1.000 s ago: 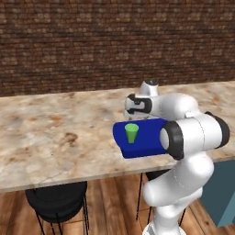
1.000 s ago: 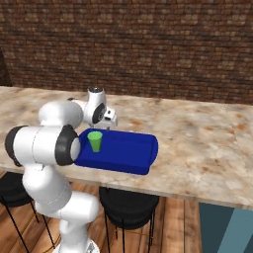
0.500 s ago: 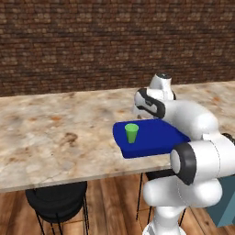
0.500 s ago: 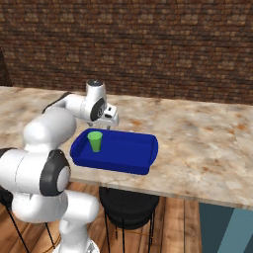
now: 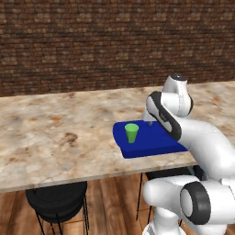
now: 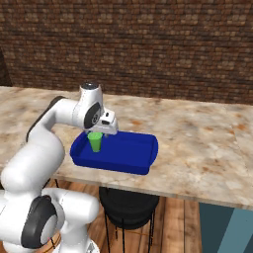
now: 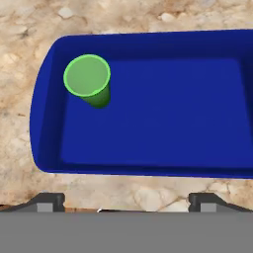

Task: There is a tray on the dining counter. Grab the cup, mug, and pitcher and place them on the tray. The pitcher may be placed next to the tray if it cannot fit the tray.

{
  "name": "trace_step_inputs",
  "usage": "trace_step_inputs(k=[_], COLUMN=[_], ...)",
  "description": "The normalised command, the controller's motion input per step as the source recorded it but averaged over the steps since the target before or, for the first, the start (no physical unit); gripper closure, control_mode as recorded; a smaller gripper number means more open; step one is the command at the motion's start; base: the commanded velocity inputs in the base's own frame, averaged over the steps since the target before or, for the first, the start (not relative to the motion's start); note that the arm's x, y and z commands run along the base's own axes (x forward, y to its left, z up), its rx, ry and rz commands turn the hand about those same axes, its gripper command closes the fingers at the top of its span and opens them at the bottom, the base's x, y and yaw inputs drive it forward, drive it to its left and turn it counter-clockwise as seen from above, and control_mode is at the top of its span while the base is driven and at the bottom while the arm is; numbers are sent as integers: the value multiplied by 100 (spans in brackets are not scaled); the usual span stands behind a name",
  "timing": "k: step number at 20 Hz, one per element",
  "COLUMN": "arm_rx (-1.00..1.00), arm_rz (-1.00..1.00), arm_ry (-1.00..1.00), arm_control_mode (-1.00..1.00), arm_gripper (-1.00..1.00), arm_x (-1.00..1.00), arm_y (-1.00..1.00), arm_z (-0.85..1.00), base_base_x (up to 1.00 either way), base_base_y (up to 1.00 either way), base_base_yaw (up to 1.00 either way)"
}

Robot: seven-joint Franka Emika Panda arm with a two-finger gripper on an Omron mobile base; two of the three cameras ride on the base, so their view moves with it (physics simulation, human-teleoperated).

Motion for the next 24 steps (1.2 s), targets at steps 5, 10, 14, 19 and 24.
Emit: trace_step_inputs(k=[5,10,14,19,24], arm_rx=[-7,-2,0,0,0], arm_rz=[0,2,1,1,0], arm_ry=[0,0,-1,-1,0], arm_control_mode=[-100,-100,-100,-100,-100], arm_gripper=[-100,-100,-100,-100,-100], arm_x=[-73,-46,-41,-32,-35], arm_y=[-8,0,0,0,-2], arm_z=[14,39,57,62,41], base_base_x=[0,0,0,0,0], base_base_y=[0,0,0,0,0], base_base_yaw=[0,0,0,0,0])
